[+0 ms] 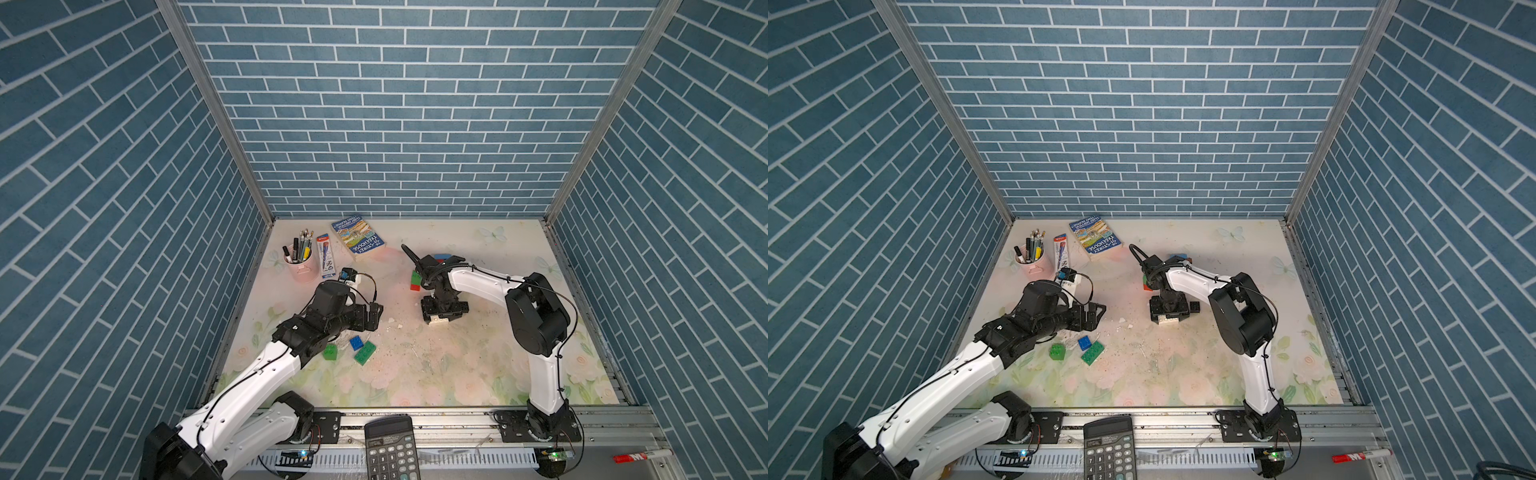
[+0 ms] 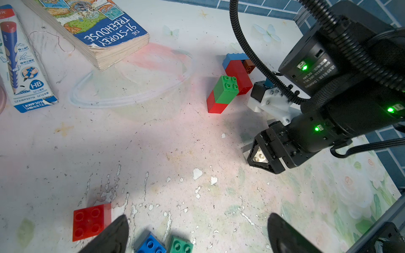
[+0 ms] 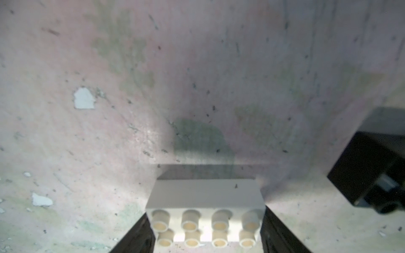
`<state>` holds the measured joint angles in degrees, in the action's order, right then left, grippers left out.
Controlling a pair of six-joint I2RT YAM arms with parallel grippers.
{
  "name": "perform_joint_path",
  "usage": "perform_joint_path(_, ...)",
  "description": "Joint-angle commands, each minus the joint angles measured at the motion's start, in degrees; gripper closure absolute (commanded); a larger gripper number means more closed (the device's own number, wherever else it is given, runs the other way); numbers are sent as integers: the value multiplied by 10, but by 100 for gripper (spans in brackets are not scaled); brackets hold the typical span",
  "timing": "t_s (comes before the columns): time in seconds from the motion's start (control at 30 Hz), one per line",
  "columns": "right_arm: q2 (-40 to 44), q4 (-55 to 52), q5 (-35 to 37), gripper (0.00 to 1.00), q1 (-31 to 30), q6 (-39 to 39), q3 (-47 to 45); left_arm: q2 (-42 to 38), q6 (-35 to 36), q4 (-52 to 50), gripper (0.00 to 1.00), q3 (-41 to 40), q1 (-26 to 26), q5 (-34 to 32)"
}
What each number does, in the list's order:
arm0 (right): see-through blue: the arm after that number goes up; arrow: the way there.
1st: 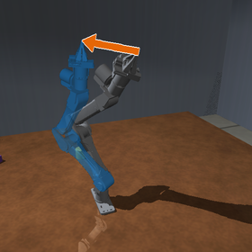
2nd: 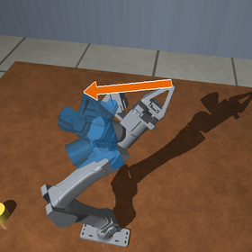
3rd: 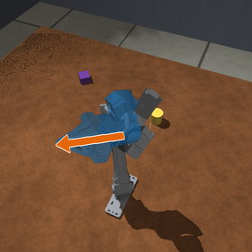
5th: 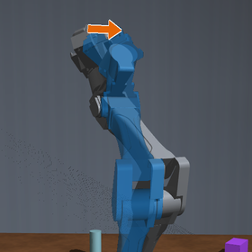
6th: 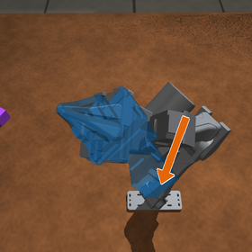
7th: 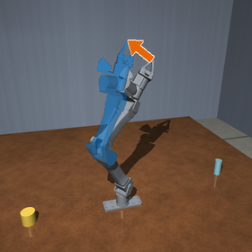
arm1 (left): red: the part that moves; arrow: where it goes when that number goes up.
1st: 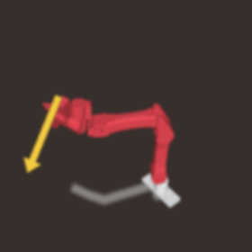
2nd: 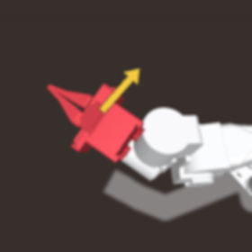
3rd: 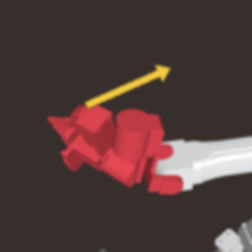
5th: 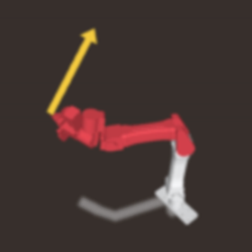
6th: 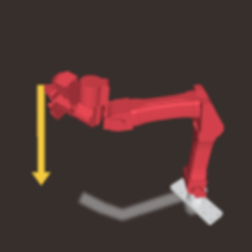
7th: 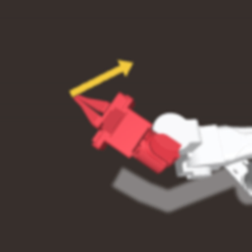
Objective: Assemble the letter r with lego
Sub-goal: Adjust the lego brick at the center of the board.
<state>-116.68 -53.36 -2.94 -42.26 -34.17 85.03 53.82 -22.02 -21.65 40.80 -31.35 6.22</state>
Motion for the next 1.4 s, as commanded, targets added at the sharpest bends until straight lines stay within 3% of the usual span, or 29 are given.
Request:
perform_joint_path(0.0,16,-17,11,32,2,-5,11,-4,8,-9,0,-2,3,-3)
perform_joint_path(0.17,9,-17,6,62,2,-6,14,-10,9,-14,0,-1,3,-5)
perform_joint_path(0.33,30,-35,26,71,5,-8,22,-8,16,-17,0,6,3,-5)
perform_joint_path(0.67,69,-31,65,77,52,-11,12,51,40,12,0,41,3,19)
perform_joint_path(1.37,40,5,47,79,87,-14,-7,106,58,22,0,82,11,29)
